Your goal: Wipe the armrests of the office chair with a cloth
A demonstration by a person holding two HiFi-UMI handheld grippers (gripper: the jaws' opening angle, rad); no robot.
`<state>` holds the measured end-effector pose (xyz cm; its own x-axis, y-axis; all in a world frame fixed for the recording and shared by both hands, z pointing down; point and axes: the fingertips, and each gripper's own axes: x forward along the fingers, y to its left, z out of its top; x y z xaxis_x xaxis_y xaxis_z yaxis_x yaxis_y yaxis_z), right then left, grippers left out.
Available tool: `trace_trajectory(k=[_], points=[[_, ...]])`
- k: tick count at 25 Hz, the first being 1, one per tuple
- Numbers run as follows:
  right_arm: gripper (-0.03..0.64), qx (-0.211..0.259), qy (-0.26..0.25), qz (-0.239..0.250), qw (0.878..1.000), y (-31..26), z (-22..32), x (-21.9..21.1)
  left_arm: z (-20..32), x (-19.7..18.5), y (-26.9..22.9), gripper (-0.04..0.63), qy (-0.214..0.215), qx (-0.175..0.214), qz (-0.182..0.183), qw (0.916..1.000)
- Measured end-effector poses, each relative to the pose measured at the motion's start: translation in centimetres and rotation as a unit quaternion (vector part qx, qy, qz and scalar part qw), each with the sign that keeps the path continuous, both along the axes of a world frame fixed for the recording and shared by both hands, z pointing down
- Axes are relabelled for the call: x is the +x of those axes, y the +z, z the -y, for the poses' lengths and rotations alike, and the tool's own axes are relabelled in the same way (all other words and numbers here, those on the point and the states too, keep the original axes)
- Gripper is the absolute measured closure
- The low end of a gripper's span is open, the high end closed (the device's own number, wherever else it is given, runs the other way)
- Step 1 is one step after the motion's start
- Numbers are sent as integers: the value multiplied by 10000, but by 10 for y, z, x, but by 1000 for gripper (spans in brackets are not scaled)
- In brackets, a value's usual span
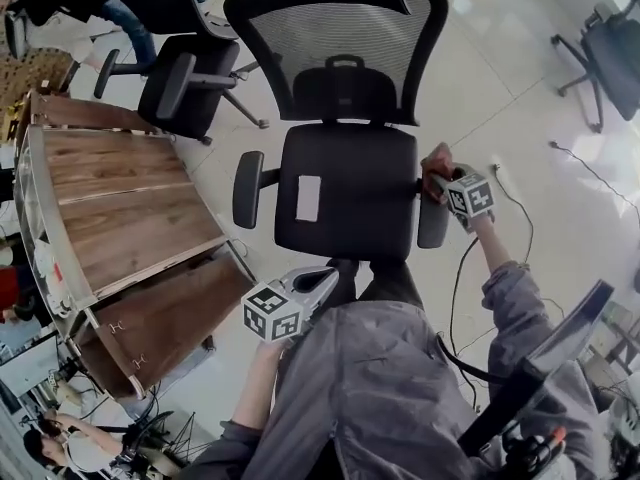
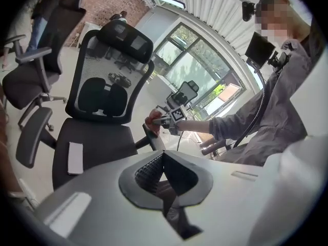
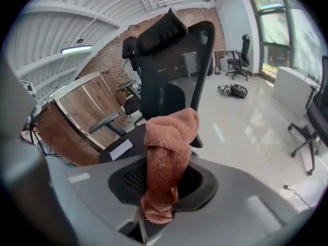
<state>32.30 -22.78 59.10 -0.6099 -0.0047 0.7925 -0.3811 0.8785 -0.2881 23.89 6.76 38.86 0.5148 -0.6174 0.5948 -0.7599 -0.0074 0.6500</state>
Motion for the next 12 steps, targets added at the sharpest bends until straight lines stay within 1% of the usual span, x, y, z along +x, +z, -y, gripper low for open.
trace_trajectory(k=[2, 5, 8, 12], points=[[518, 38, -22, 50, 10000, 4, 12, -14, -4, -4, 0, 586, -50, -37, 17, 10000], [518, -41, -54, 87, 9999, 8, 8, -22, -6, -8, 0, 586, -61, -63, 32, 10000], [518, -136, -88, 79, 9998, 6, -17, -13, -7, -8, 0, 586, 14, -37, 35, 10000], [518, -395, -79, 103, 9991, 0, -73, 12, -3, -7, -1, 586, 204, 41, 38, 9998]])
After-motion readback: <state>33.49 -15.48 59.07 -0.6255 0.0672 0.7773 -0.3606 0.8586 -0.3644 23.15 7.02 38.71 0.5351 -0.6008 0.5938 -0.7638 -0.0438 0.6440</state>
